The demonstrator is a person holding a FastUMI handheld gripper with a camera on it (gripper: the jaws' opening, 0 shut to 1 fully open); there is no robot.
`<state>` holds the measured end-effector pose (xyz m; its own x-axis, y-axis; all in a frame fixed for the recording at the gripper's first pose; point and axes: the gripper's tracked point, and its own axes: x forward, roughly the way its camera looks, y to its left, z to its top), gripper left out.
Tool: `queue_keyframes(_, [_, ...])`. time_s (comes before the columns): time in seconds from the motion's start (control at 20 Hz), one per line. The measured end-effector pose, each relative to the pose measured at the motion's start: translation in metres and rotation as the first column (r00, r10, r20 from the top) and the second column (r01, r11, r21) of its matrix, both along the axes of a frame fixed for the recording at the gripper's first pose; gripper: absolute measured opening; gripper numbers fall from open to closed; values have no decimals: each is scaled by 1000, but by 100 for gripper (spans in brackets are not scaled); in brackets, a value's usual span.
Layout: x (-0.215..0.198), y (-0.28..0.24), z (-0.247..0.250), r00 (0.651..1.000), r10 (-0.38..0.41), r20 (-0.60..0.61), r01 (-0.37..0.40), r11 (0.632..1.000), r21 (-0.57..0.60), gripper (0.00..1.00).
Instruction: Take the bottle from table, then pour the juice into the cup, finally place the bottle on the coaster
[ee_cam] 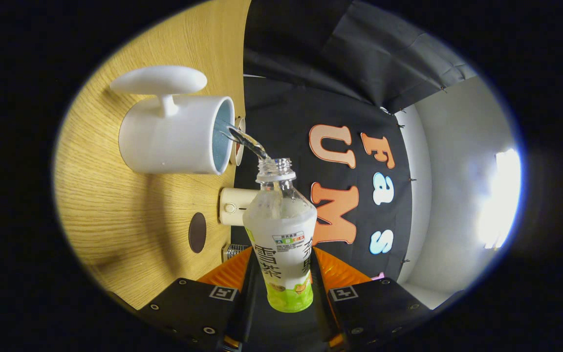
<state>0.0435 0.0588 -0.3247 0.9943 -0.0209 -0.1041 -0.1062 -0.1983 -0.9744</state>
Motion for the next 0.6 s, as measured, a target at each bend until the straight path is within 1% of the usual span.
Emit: queue_keyframes(0.6, [2, -3, 4, 1000, 18, 0, -18, 997, -75, 54])
